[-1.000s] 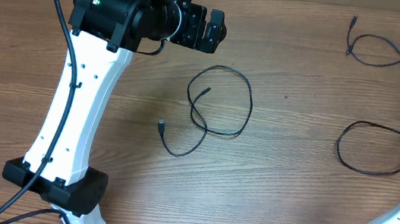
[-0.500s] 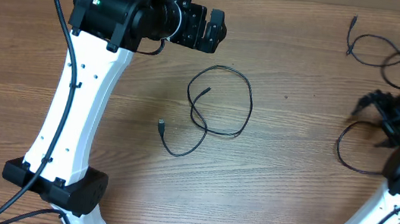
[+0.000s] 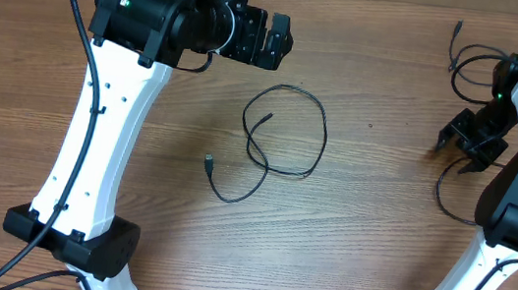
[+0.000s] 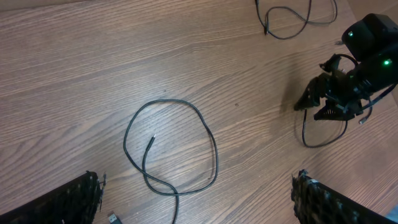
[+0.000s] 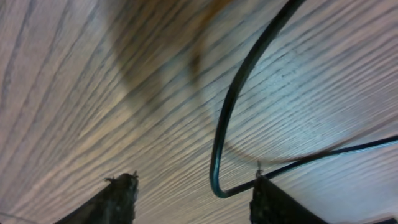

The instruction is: Untangle cables

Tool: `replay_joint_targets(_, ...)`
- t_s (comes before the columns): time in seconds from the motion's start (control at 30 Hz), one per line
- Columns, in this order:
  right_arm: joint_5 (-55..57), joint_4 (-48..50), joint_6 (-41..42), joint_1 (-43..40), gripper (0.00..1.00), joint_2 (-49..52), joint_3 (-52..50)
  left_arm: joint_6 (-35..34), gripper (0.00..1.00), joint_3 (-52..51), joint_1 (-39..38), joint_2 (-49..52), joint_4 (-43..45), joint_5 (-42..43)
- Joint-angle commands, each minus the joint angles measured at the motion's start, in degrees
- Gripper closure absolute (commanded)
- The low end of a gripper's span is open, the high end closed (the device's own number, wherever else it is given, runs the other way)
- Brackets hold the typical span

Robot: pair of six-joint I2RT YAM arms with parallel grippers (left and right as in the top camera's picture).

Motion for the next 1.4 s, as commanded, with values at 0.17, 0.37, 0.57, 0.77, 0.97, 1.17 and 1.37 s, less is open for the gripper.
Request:
replay_joint_targets(0.17, 3.4, -2.2, -0.1, -0.1, 0.45, 0.1, -0.2, 0.7, 0.00, -0.2, -0.3, 0.4, 0.0, 0.5)
replay_joint_targets(0.37, 4.8, -0.5, 0.0, -0.1, 0.44, 0.1, -0.3, 0.7, 0.00, -0.2, -0.3, 0.4, -0.2, 0.5)
replay_joint_targets(0.57, 4.9, 4.0, 0.0, -0.1, 0.40, 0.1, -3.1, 0.7, 0.00, -0.2, -0.3, 0.4, -0.3, 0.5)
replay_joint_targets(0.77, 4.8, 10.3, 0.0, -0.1, 0.41, 0.1, -8.0, 0.7, 0.00, -0.2, -0.3, 0.4, -1.1, 0.4)
replay_joint_targets(0.97, 4.6, 11.3, 0.0, -0.1, 0.61, 0.1, -8.3, 0.7, 0.00, -0.2, -0.3, 0.4, -1.2, 0.5)
replay_joint_targets(1.17, 3.6, 14.5, 0.3, -0.2, 0.84, 0.1, -8.3, 0.7, 0.00, -0.2, -0.3, 0.4, -1.0, 0.4)
replay_joint_targets(1.37, 2.2, 18.6, 0.3, -1.1, 0.96, 0.1, -4.2, 0.7, 0.00, -0.2, -0.3, 0.4, -1.0, 0.5)
